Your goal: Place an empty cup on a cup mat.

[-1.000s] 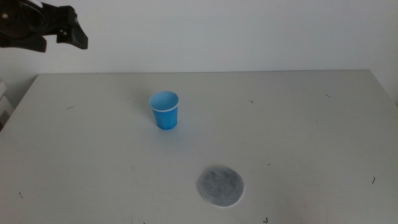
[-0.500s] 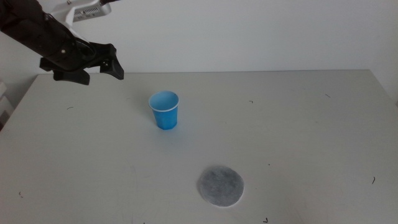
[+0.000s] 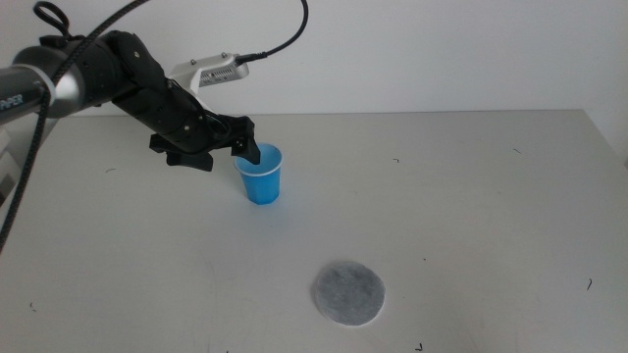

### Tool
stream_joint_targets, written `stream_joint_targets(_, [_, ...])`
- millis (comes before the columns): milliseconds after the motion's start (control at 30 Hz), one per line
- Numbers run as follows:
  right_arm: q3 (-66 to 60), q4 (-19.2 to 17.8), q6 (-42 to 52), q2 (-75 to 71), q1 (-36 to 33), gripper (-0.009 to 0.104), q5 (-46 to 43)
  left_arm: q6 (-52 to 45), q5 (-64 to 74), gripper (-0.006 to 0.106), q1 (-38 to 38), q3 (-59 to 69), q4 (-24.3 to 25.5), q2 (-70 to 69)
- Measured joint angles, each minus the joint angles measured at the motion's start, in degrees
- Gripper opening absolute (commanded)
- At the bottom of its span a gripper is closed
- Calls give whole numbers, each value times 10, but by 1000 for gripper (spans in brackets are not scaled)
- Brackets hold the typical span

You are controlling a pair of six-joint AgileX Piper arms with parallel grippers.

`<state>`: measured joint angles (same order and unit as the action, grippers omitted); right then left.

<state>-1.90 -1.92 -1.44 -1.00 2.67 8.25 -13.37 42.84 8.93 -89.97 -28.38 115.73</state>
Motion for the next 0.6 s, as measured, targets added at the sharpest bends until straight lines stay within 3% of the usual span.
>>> stream_joint_targets(100, [0,0,0,0,0,94,0,7,-21,102,10,-1,2,17])
stream_joint_targets(167, [0,0,0,0,0,94,0,10,-31,94,14,-1,2,28])
stream_joint_targets(267, [0,0,0,0,0,94,0,13,-48,68,17,-1,2,42])
stream_joint_targets(467, [0,0,0,0,0,94,0,23,-53,4,17,-1,-8,52])
stream_joint_targets(600, [0,0,0,0,0,94,0,23,-43,0,17,-1,-9,43])
